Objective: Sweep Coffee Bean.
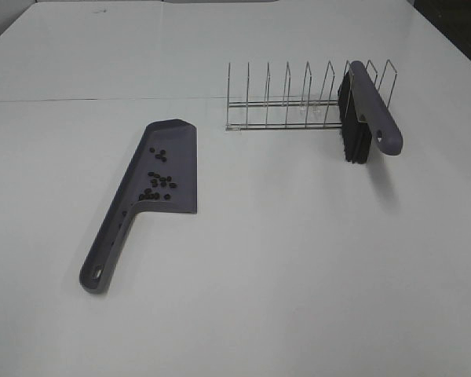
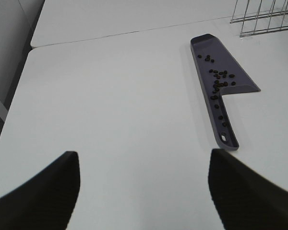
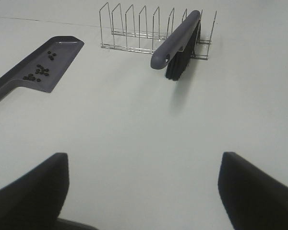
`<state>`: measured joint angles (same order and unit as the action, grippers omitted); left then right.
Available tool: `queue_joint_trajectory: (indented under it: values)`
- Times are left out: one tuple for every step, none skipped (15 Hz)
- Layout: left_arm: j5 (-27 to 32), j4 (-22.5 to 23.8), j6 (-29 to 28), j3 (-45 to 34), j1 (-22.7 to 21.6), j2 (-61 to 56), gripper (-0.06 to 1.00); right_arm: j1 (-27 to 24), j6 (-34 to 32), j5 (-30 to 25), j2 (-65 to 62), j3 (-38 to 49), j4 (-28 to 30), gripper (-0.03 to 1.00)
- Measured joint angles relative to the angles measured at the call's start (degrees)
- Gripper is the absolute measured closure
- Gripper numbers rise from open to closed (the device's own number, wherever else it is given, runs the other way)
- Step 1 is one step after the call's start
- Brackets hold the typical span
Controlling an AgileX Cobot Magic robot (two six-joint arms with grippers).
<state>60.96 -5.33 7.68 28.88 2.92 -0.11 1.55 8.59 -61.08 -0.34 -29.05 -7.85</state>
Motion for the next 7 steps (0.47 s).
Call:
queue_joint_trajectory:
  values:
    - [0.0, 0.0, 0.0, 0.0, 0.0, 0.0, 0.26, 0.0, 0.0, 0.0, 0.0, 0.0, -0.2, 0.25]
    - [0.0, 0.0, 0.0, 0.0, 0.0, 0.0, 0.26, 0.0, 0.0, 0.0, 0.0, 0.0, -0.3, 0.25]
    - [-0.1, 0.0, 0.0, 0.0, 0.0, 0.0, 0.26, 0.0, 0.0, 0.0, 0.0, 0.0, -0.3, 0.25]
    - [-0.1, 0.0, 0.0, 0.0, 0.0, 0.0, 0.26, 0.0, 0.0, 0.0, 0.0, 0.0, -0.3, 0.25]
    - [-0.1, 0.0, 0.0, 0.0, 0.0, 0.0, 0.26, 0.0, 0.0, 0.0, 0.0, 0.0, -0.3, 0.25]
    - [-0.1, 0.0, 0.0, 0.0, 0.0, 0.0, 0.26, 0.0, 0.0, 0.0, 0.0, 0.0, -0.3, 0.25]
    - [-0.1, 0.0, 0.0, 0.0, 0.0, 0.0, 0.26, 0.0, 0.0, 0.0, 0.0, 0.0, -0.3, 0.25]
